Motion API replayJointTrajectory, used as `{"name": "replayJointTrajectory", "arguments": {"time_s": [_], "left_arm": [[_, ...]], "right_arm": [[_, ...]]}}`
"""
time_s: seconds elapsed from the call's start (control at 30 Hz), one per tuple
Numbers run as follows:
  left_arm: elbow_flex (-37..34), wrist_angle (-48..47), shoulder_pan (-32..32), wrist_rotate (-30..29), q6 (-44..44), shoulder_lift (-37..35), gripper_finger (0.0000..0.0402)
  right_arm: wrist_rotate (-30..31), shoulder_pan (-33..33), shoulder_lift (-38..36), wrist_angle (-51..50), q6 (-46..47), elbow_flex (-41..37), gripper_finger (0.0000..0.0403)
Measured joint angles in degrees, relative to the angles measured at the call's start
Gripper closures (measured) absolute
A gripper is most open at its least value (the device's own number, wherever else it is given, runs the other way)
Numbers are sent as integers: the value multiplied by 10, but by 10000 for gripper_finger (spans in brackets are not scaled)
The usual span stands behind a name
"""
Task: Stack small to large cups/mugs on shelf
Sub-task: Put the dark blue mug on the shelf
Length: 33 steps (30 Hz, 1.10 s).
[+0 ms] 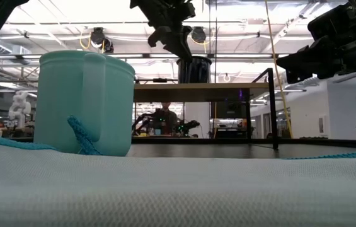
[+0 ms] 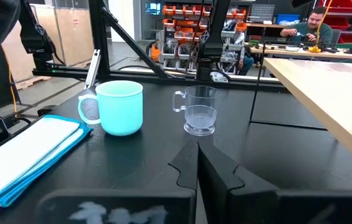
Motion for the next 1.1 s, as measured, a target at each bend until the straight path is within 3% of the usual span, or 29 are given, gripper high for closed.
{"name": "replayJointTrajectory", "arguments": {"time_s": [0.43, 0.87, 1.1], "left_arm": [[-1, -29, 9, 3, -21, -18, 386], [-3, -45, 19, 69, -43, -84, 386], [-89, -38, 21, 34, -31, -129, 386]], "right_arm": [[0, 0, 0, -3, 10, 0, 403], [0, 0, 5, -2, 15, 0, 403], [0, 0, 6, -2, 17, 0, 403]]}}
